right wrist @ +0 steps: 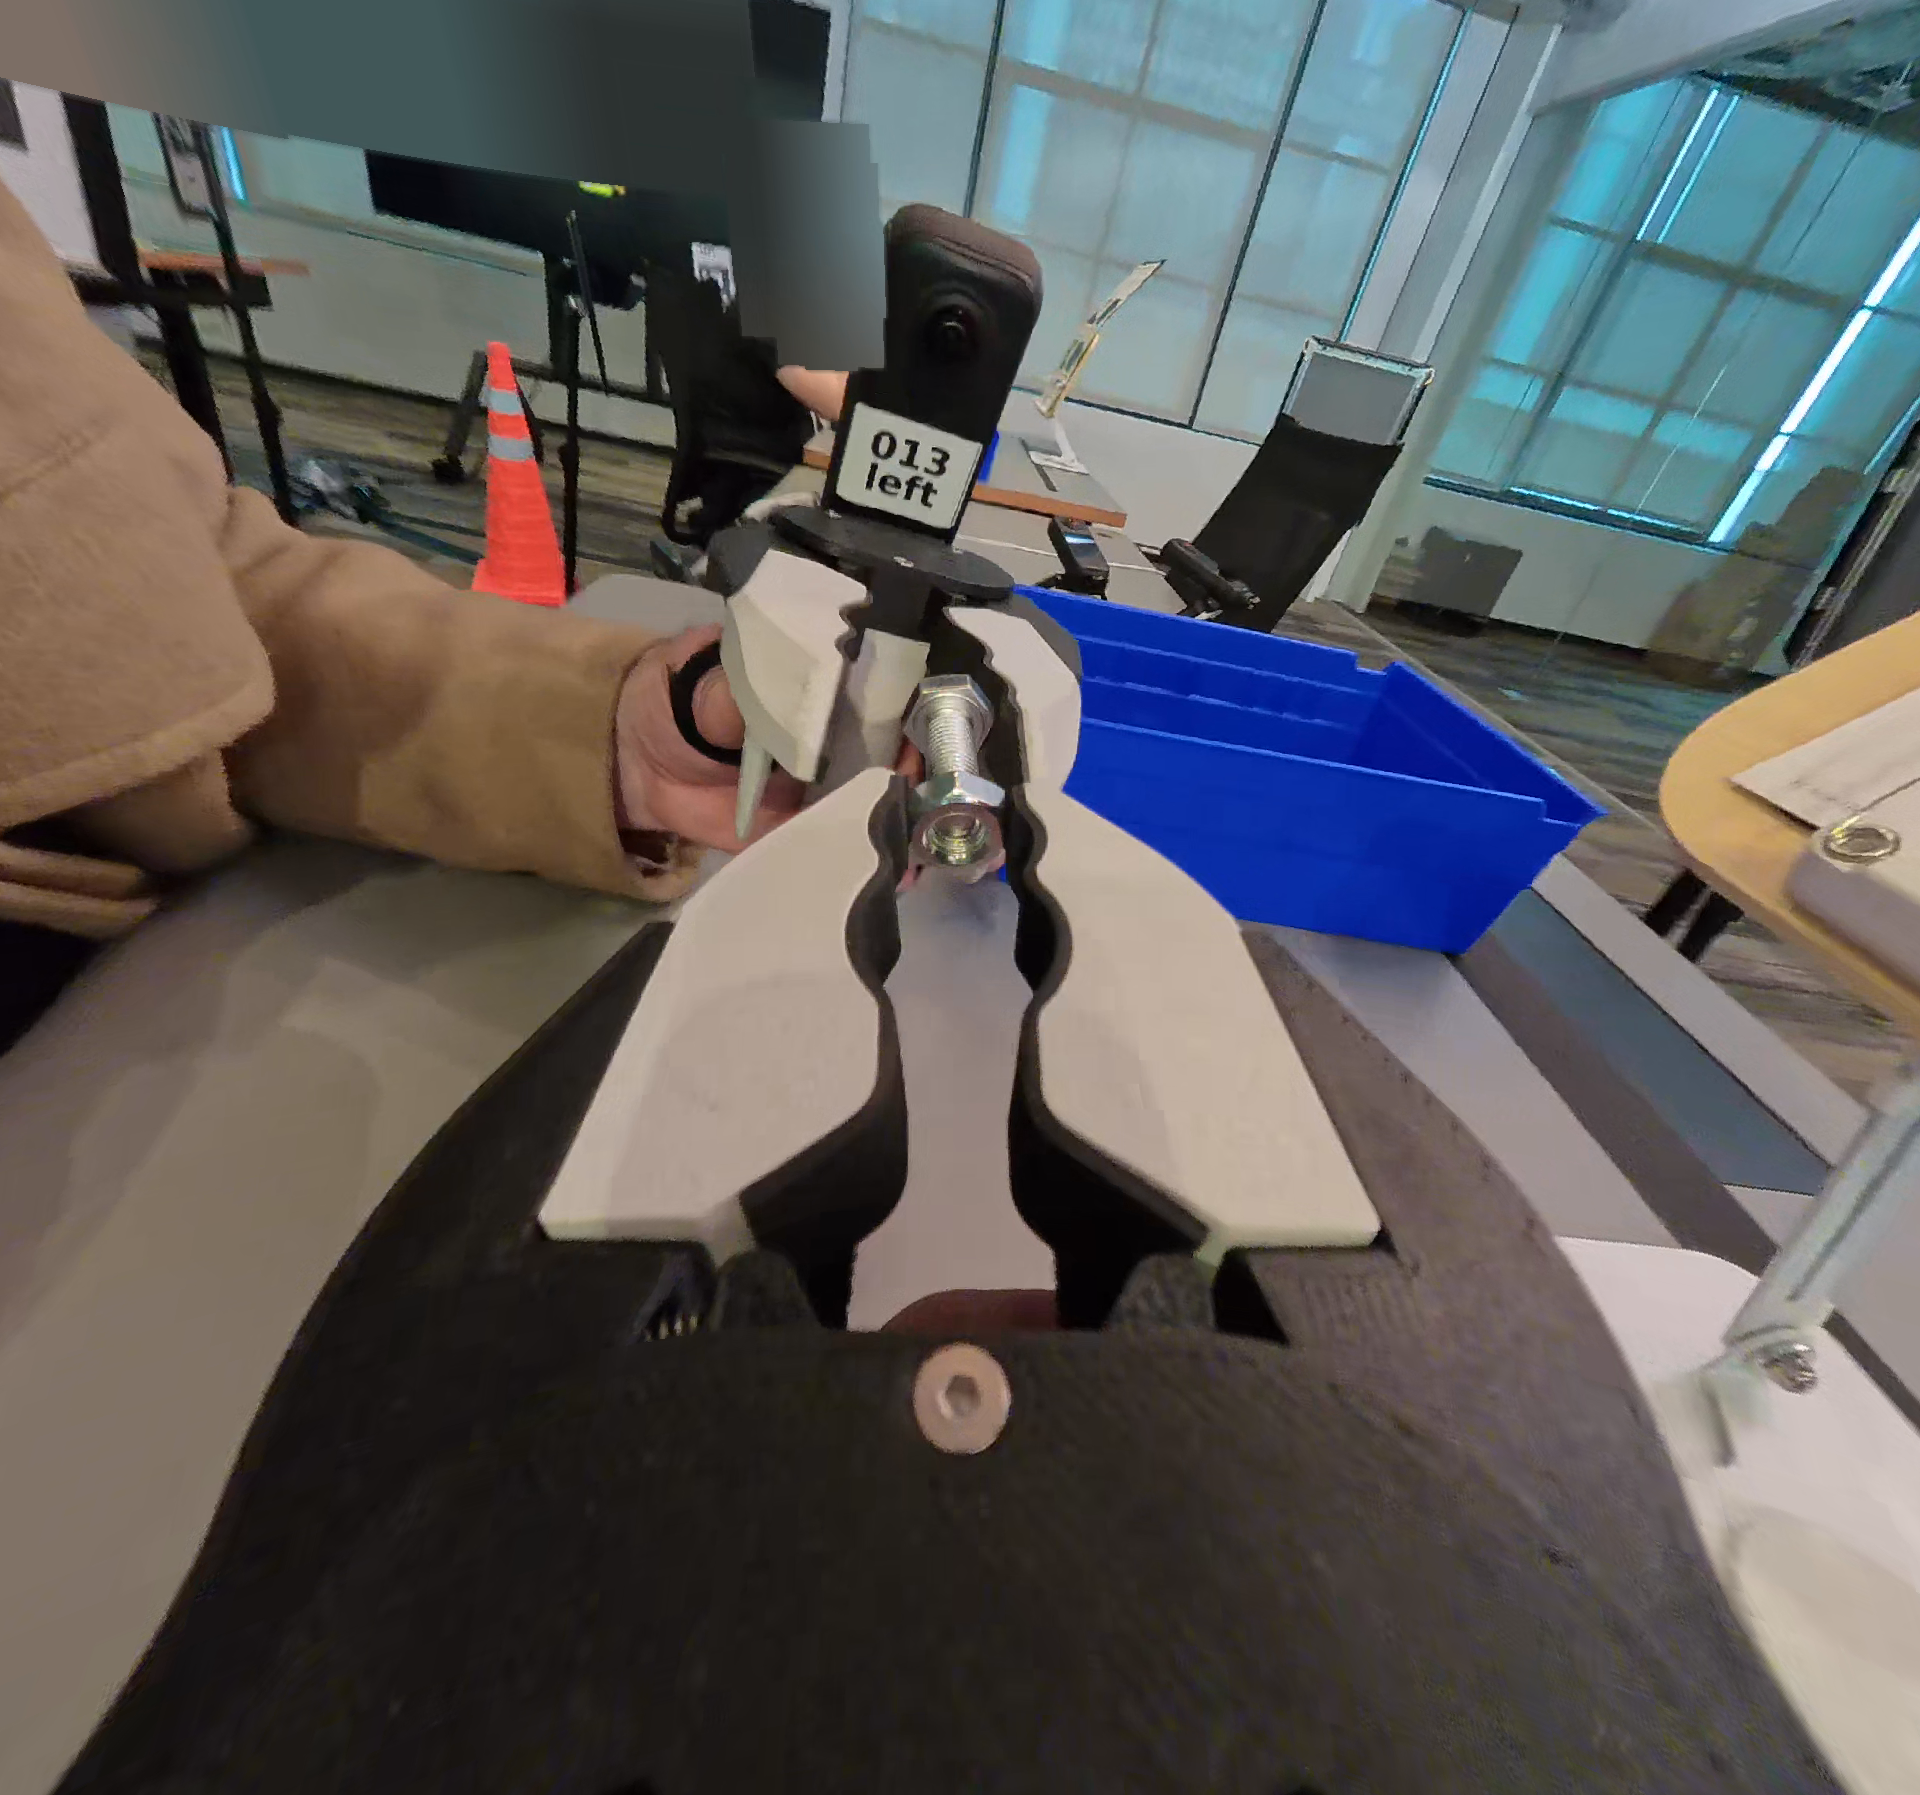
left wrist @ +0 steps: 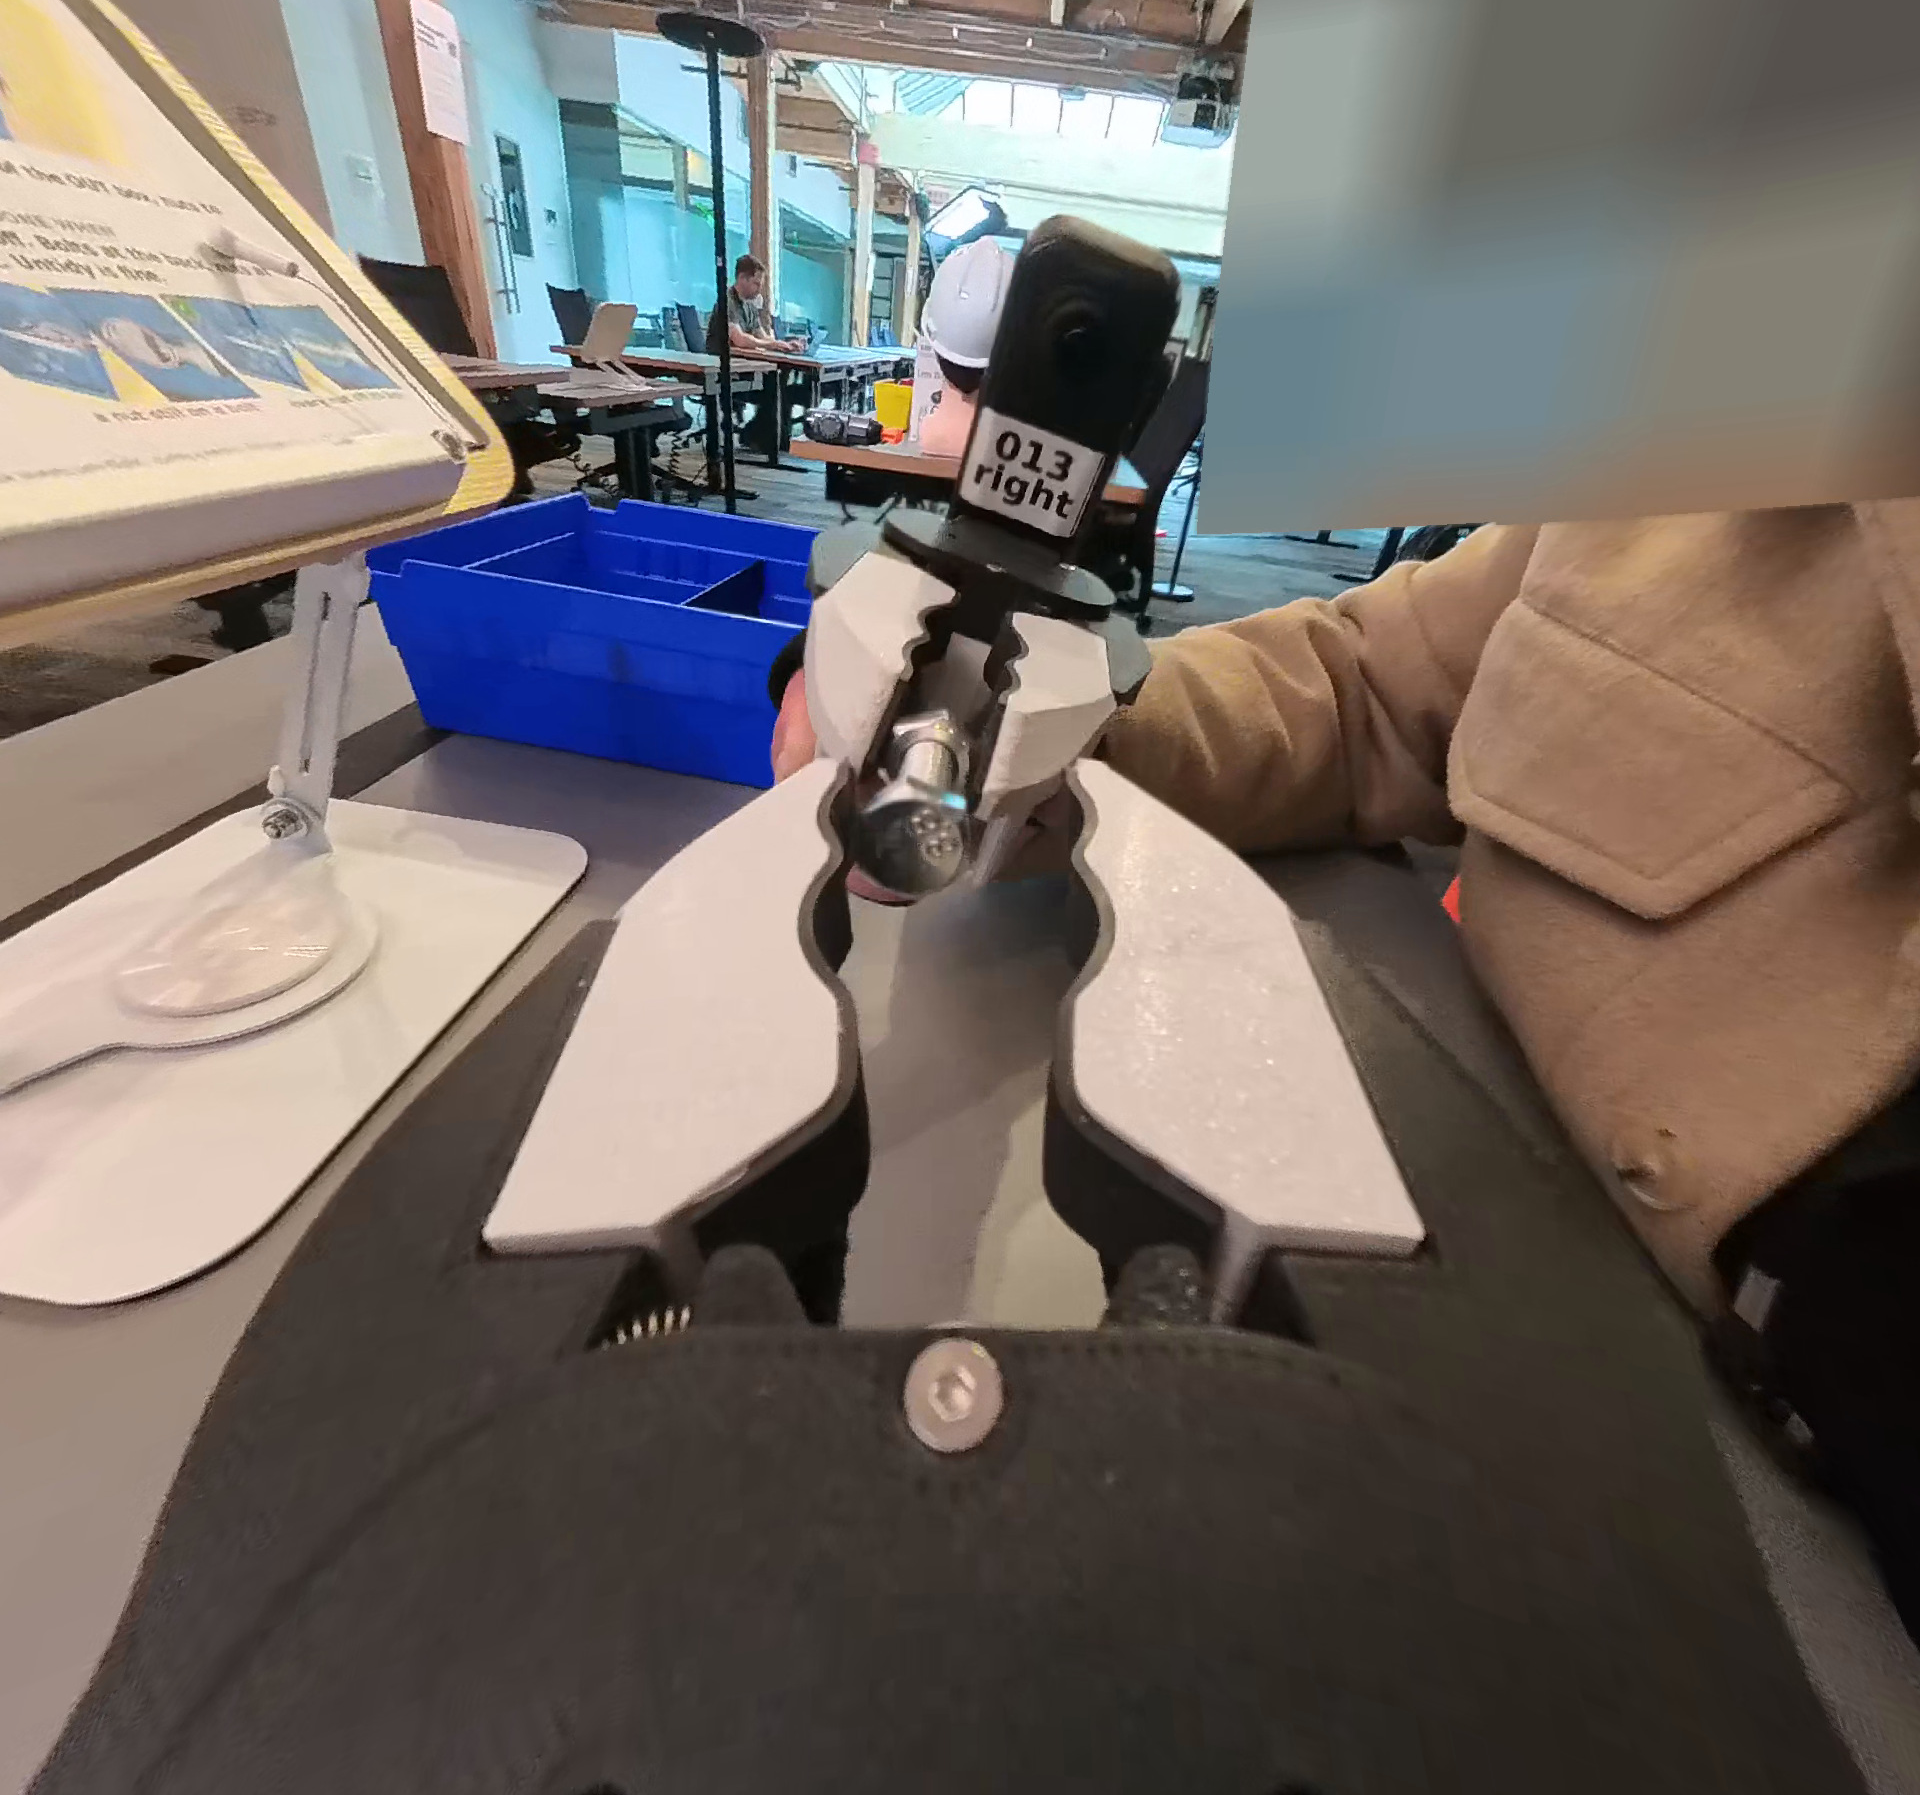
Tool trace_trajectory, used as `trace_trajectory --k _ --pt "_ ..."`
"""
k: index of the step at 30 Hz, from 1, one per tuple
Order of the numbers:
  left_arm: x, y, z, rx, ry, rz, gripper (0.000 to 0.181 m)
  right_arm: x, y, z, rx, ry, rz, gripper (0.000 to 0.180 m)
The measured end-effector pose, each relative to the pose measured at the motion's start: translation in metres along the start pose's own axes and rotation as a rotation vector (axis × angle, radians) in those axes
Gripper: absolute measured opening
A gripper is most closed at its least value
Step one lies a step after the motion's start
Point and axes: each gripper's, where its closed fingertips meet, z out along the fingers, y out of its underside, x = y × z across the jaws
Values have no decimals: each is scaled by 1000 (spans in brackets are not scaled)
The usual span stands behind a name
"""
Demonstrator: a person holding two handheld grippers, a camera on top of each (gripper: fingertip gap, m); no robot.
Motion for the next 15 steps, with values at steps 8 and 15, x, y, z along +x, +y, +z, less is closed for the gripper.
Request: trace_trajectory --k 8,15 --pt "1 -2 -2 1 -18 32 19 -4 -5 -1 38 -62 107 18" --pt "1 0 -3 23 58 -150 18 -2 -4 -2 -16 15 -87 18"
